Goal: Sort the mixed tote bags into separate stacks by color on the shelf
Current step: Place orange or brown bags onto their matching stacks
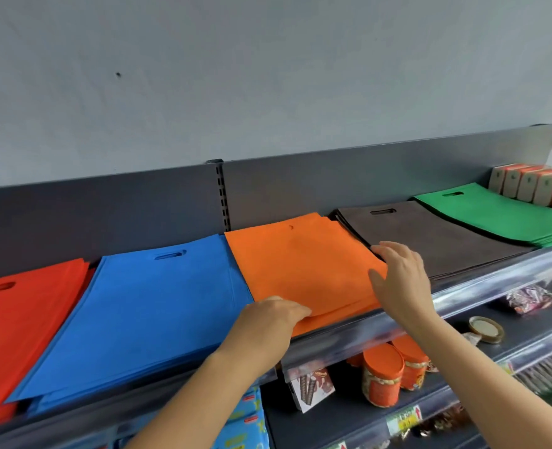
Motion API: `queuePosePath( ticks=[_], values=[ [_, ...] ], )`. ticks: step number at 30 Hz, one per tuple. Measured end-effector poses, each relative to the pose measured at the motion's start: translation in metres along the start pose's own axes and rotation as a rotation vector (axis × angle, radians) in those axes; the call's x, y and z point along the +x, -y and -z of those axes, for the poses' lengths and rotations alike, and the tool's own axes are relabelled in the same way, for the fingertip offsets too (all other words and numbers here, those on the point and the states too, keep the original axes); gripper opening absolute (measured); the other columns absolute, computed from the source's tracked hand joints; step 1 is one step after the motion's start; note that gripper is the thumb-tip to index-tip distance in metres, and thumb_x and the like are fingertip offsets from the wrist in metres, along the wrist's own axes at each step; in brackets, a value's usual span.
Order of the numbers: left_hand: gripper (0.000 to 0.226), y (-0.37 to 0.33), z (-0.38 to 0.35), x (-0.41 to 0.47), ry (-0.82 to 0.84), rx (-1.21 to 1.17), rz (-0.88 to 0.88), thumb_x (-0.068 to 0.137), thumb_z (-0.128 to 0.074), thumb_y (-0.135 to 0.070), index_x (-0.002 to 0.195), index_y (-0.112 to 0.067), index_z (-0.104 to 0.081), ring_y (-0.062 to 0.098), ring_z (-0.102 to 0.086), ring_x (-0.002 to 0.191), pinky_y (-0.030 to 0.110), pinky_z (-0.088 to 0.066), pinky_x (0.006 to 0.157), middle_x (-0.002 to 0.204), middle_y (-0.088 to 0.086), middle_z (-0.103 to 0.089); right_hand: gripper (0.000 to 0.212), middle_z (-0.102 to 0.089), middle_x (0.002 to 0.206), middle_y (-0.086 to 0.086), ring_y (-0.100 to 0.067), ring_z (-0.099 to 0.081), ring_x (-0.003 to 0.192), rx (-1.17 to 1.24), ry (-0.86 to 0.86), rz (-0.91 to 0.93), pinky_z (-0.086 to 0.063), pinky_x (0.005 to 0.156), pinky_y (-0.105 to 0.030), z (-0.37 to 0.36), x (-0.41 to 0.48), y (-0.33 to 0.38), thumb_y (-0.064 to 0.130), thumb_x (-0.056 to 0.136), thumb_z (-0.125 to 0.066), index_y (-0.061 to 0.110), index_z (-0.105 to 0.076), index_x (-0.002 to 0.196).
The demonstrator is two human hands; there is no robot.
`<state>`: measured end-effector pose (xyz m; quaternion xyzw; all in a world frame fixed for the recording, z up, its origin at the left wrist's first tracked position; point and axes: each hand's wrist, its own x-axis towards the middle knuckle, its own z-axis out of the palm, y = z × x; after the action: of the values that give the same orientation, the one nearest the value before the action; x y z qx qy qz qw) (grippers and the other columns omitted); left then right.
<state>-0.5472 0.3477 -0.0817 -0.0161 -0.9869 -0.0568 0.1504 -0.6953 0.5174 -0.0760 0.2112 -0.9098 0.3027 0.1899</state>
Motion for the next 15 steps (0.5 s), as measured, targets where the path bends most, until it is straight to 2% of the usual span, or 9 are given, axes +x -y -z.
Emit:
queuePosePath(
  ticks=[4, 6, 10, 12, 15],
  values=[
    [0.037, 0.002, -0.002, 0.000, 0.044, -0.063, 0.004, 0.103, -0.034, -0.022, 0.136, -0.026, -0.048, 0.006, -0.036, 0.131, 0.018, -0.024, 0.107, 0.143, -0.011, -0.044, 0.029, -0.059, 0.126, 0.001, -0.023, -0.052, 0.114, -0.019, 0.276, 0.165, -0.041, 0.093, -0.033, -0.025, -0.013, 0.013, 0.029, 0.091, -0.054, 0.019, -0.064, 0.116],
    [0.038, 0.000, 0.000, 0.000, 0.080, -0.068, -0.016, 0.103, -0.033, -0.031, 0.136, -0.022, -0.049, 0.004, -0.032, 0.133, 0.013, -0.017, 0.106, 0.146, -0.009, -0.039, 0.027, -0.063, 0.117, 0.003, -0.022, -0.055, 0.104, -0.085, 0.247, 0.197, -0.043, 0.087, -0.033, -0.033, -0.018, 0.015, 0.031, 0.092, -0.049, 0.022, -0.066, 0.111],
    [0.041, -0.005, 0.005, -0.003, 0.105, -0.018, -0.027, 0.103, -0.030, -0.030, 0.136, -0.013, -0.048, 0.010, -0.029, 0.137, 0.018, -0.016, 0.108, 0.150, -0.001, -0.034, 0.026, -0.063, 0.112, 0.001, -0.024, -0.054, 0.101, -0.120, 0.214, 0.127, -0.044, 0.083, -0.034, -0.031, -0.018, 0.022, 0.029, 0.091, -0.048, 0.021, -0.066, 0.109],
    [0.043, -0.006, 0.011, -0.011, 0.076, 0.001, -0.029, 0.103, -0.029, -0.028, 0.138, -0.008, -0.043, 0.013, -0.022, 0.141, 0.018, -0.010, 0.111, 0.152, 0.003, -0.031, 0.028, -0.063, 0.115, -0.004, -0.027, -0.055, 0.103, -0.120, 0.222, 0.103, -0.044, 0.084, -0.034, -0.029, -0.017, 0.030, 0.025, 0.090, -0.049, 0.019, -0.065, 0.111],
    [0.045, 0.005, 0.029, -0.038, -0.041, -0.006, -0.025, 0.103, -0.032, -0.030, 0.143, -0.011, -0.036, 0.011, -0.019, 0.142, 0.016, -0.004, 0.109, 0.153, 0.000, -0.028, 0.029, -0.062, 0.122, -0.005, -0.026, -0.056, 0.109, -0.002, 0.163, 0.123, -0.043, 0.085, -0.033, -0.029, -0.024, 0.056, 0.020, 0.090, -0.054, 0.015, -0.063, 0.116]
  ],
)
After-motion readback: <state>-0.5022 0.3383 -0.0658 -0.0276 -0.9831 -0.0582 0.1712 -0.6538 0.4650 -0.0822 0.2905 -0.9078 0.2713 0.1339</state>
